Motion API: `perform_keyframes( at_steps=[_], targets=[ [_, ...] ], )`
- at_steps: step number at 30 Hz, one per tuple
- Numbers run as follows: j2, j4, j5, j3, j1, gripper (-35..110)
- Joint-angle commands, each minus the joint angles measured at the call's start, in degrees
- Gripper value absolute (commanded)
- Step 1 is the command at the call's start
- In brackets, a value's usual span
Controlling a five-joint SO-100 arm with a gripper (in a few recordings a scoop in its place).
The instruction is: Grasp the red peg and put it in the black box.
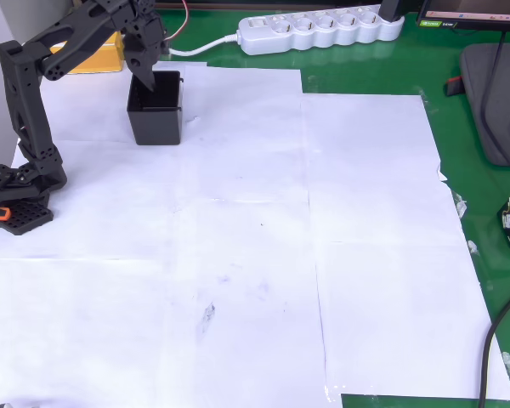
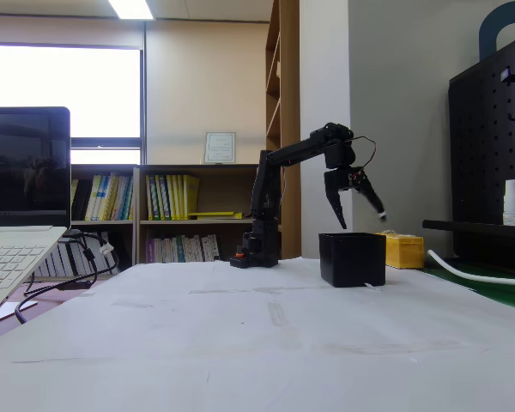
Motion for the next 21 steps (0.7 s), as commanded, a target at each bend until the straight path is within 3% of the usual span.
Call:
perform_keyframes(
  at_steps=[1, 9, 16, 21],
  targets=[
    [-5.4, 2.0, -0.8, 4.0, 0.4, 0],
    [-16.5, 2.5, -8.5, 2.5, 8.6, 0],
    [-41.0, -5.5, -22.1, -19.2, 21.4, 0],
    [-59.9, -16.1, -28.8, -43.7, 27.8, 0]
  ],
)
